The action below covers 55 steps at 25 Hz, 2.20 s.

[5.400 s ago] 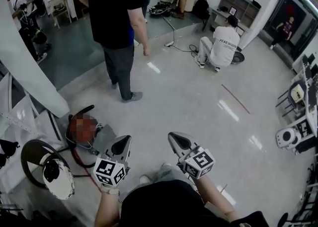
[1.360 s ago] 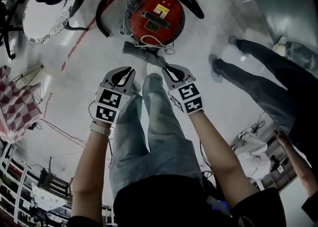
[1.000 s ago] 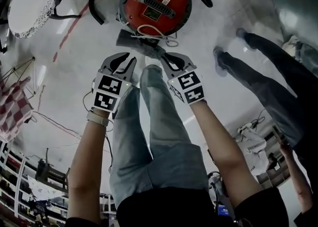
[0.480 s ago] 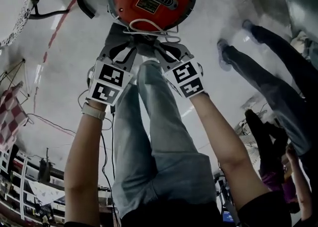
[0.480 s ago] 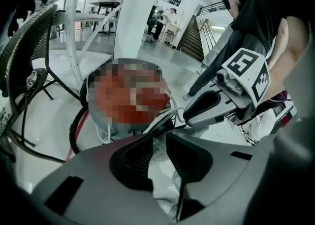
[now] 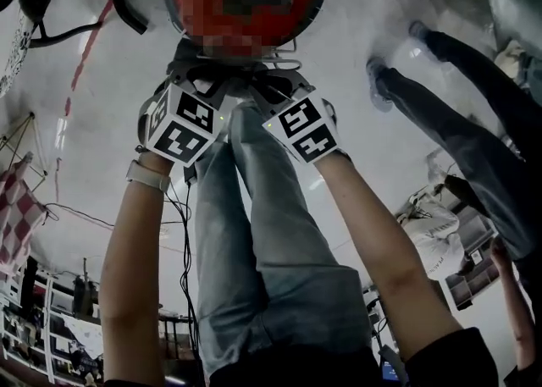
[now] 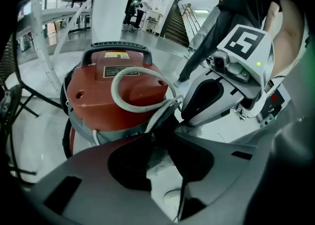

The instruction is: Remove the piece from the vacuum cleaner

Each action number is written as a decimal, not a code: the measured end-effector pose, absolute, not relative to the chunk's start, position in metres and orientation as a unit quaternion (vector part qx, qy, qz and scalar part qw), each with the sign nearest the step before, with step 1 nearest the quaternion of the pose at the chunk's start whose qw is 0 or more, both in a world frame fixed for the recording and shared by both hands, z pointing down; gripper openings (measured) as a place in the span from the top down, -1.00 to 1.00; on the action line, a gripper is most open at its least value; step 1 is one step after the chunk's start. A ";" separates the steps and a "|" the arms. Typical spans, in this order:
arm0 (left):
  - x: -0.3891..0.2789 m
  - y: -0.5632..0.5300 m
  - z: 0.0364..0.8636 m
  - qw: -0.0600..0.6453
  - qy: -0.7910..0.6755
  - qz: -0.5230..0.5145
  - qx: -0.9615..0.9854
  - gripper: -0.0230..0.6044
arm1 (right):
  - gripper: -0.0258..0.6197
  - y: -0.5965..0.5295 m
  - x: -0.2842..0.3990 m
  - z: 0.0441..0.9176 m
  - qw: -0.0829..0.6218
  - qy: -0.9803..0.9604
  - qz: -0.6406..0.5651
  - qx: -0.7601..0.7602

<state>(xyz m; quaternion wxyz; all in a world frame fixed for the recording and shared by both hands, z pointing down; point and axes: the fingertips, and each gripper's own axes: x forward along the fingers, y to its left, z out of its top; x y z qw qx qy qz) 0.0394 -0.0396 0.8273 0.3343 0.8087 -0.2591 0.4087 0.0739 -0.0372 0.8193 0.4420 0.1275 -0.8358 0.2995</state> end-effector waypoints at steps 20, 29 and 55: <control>0.038 -0.020 0.832 0.222 -0.174 0.462 0.841 0.75 | 0.76 -0.021 0.068 0.818 0.481 -0.839 0.219 0.130; 0.038 -0.006 0.831 0.248 -0.190 0.452 0.836 0.77 | 0.76 -0.009 0.070 0.816 0.490 -0.838 0.207 0.124; 0.022 0.041 0.836 0.262 -0.213 0.448 0.828 0.77 | 0.75 0.039 0.056 0.821 0.488 -0.831 0.225 0.139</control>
